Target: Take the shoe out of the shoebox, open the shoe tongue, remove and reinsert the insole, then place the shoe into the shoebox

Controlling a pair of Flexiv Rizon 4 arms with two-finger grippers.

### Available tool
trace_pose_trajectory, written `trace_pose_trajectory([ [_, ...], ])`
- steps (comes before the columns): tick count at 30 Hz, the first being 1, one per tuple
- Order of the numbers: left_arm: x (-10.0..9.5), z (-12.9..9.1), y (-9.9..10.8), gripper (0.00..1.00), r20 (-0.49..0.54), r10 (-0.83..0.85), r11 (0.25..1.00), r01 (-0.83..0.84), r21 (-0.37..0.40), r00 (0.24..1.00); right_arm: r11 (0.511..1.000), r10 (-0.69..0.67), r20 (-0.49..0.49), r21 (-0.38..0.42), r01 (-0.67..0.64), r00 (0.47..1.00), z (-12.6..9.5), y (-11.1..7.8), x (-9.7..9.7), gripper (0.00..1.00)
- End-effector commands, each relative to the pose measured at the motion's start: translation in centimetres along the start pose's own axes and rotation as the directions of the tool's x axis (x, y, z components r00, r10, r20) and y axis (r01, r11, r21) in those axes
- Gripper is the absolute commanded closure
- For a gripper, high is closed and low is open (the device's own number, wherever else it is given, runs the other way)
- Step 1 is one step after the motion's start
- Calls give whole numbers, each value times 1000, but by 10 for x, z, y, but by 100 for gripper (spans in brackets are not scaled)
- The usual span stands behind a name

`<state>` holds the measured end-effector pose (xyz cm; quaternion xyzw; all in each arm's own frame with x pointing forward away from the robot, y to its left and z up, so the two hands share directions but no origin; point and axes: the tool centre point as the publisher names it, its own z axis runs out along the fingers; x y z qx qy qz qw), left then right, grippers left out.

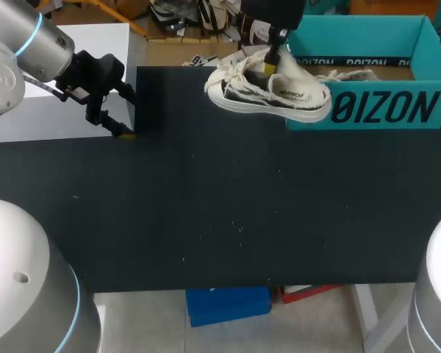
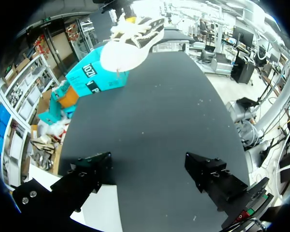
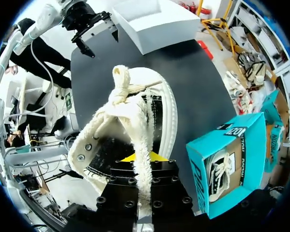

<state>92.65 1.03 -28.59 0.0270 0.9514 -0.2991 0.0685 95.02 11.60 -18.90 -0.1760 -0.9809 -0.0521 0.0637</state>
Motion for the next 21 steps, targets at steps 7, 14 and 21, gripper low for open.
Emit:
trace_pose_trajectory([
  [7, 1, 1, 0, 0, 5, 1, 1000, -1, -1, 1000, 863, -240, 2, 458, 212, 971, -17, -27, -30, 100],
  [14, 1, 1, 0, 0, 5, 1, 1000, -1, -1, 1000, 840, -281, 47, 495, 222, 959, -43, -39, -68, 100],
  [21, 1, 1, 0, 0, 5, 1, 1000, -1, -1, 1000, 837, -292, 89, 505, 209, 952, -65, -54, -107, 100],
])
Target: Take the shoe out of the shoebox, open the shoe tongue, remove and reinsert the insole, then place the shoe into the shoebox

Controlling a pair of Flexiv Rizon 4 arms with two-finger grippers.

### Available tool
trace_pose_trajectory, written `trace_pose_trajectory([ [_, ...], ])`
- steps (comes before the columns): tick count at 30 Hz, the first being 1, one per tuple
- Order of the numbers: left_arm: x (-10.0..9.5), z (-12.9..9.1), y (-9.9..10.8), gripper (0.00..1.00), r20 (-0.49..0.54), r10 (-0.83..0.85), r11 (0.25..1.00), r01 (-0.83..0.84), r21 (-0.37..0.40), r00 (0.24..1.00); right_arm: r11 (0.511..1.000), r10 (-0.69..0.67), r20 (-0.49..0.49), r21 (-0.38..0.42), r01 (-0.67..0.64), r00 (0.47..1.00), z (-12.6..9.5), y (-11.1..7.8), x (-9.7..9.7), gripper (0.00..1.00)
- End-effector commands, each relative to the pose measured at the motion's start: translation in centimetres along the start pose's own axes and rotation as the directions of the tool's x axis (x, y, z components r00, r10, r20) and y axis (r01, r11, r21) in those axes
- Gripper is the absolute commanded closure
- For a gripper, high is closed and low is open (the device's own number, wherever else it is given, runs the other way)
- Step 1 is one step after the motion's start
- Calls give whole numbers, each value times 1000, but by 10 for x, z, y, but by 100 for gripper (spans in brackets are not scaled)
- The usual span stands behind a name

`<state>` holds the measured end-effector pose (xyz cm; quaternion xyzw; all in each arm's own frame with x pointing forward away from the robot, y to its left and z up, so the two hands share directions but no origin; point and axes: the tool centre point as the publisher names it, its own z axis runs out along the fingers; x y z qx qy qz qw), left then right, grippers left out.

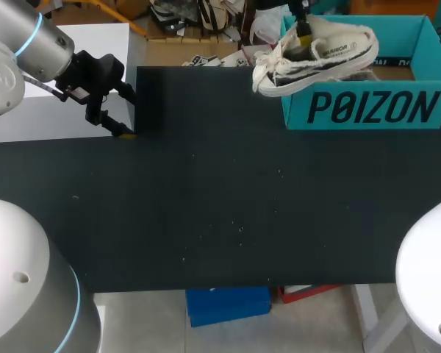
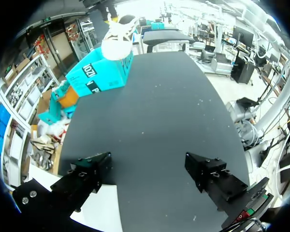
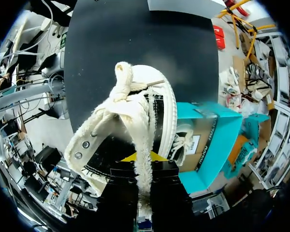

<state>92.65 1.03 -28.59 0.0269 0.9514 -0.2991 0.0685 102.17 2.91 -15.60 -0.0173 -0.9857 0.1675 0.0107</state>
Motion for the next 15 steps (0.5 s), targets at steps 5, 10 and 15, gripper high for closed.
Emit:
trace_pose_trajectory([
  [5, 1, 1, 0, 0, 5, 1, 1000, -1, -1, 1000, 996, 68, 16, 62, -69, 998, -13, -41, -41, 100],
  [10, 1, 1, 0, 0, 5, 1, 1000, -1, -1, 1000, 994, 100, 47, 32, -102, 994, -8, -61, -63, 100],
  [15, 1, 1, 0, 0, 5, 1, 1000, -1, -1, 1000, 995, 101, 60, 21, -102, 993, 3, -75, -86, 100],
])
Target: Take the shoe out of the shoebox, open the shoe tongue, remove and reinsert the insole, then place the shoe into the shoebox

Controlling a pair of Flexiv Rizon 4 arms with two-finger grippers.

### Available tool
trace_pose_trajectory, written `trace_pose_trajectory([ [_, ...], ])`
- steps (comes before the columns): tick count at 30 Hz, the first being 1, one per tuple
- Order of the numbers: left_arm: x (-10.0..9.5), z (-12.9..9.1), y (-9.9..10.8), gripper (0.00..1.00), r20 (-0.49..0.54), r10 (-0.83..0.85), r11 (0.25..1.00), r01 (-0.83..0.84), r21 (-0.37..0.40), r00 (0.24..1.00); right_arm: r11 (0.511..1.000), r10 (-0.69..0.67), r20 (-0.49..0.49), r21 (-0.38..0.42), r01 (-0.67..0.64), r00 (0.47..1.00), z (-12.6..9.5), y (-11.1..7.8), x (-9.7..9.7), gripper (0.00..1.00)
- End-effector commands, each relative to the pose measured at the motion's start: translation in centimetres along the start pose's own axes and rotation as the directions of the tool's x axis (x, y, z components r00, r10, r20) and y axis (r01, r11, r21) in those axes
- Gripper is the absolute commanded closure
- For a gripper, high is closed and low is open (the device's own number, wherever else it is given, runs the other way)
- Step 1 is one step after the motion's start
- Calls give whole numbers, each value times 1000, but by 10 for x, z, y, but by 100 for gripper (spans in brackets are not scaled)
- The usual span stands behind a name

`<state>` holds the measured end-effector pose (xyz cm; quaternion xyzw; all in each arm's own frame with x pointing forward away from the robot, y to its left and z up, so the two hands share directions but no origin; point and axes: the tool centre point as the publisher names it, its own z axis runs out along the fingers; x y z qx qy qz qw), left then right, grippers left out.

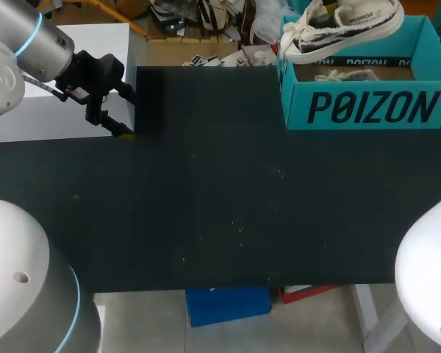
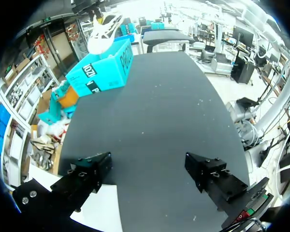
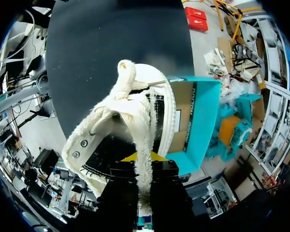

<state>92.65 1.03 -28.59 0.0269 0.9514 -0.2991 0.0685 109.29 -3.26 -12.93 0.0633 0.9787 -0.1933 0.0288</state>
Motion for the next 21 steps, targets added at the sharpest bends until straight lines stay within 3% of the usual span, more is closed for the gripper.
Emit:
trace_pose_trajectory([
  [1, 1, 1, 0, 0, 5, 1, 1000, -1, -1, 1000, 1000, -3, -3, -28, 3, 1000, 13, -11, -18, 100],
  [6, 1, 1, 0, 0, 5, 1, 1000, -1, -1, 1000, 998, -53, 27, 19, 53, 998, 25, -23, -45, 100],
  [21, 1, 1, 0, 0, 5, 1, 1000, -1, -1, 1000, 998, -53, 27, 19, 53, 998, 25, -23, -45, 100],
])
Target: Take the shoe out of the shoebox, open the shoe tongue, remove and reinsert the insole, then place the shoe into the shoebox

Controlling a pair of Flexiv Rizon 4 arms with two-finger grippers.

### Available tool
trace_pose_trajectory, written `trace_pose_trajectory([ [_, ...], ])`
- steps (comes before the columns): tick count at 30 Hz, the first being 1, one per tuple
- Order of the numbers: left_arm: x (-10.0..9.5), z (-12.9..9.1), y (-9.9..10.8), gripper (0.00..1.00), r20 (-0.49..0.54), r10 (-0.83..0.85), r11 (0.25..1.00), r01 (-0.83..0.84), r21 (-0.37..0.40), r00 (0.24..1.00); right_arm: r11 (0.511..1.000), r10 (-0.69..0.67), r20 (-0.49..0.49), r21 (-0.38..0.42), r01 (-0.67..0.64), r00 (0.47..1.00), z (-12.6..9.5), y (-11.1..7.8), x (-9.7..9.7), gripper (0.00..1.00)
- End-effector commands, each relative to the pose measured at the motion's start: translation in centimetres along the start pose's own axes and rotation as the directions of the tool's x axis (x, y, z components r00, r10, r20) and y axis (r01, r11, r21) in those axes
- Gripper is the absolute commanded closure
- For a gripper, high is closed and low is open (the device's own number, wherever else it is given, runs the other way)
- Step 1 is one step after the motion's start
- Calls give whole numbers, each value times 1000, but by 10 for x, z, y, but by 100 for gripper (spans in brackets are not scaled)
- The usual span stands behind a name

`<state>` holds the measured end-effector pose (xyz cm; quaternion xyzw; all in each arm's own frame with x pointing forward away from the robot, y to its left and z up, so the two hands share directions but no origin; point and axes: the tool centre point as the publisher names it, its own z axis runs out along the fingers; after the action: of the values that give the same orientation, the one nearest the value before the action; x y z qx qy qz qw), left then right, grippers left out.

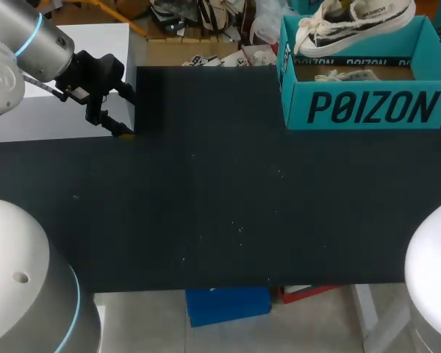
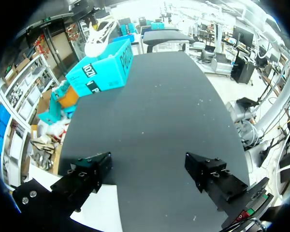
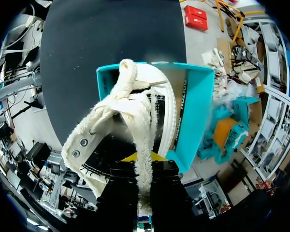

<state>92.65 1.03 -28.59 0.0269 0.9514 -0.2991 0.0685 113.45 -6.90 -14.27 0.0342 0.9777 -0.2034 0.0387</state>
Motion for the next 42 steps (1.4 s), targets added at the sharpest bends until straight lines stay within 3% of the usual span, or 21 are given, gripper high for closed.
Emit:
trace_pose_trajectory([
  [1, 1, 1, 0, 0, 5, 1, 1000, -1, -1, 1000, 1000, 0, -5, 1, 0, 1000, -2, 0, -1, 100],
  [4, 1, 1, 0, 0, 5, 1, 1000, -1, -1, 1000, 975, 2, -29, -222, -9, 1000, 5, -2, -6, 100],
  [7, 1, 1, 0, 0, 5, 1, 1000, -1, -1, 1000, 935, -20, -39, -354, 5, 999, 10, -10, -15, 100],
  [13, 1, 1, 0, 0, 5, 1, 1000, -1, -1, 1000, 907, -45, -27, -419, 30, 999, 17, -23, -38, 100],
  [24, 1, 1, 0, 0, 5, 1, 1000, -1, -1, 1000, 926, -105, -60, -370, 75, 993, 43, -18, -75, 100],
  [30, 1, 1, 0, 0, 5, 1, 1000, -1, -1, 1000, 935, -117, -72, -345, 86, 990, 56, -8, -81, 100],
  [42, 1, 1, 0, 0, 5, 1, 1000, -1, -1, 1000, 932, -82, -123, -362, 32, 989, 106, 0, -88, 100],
])
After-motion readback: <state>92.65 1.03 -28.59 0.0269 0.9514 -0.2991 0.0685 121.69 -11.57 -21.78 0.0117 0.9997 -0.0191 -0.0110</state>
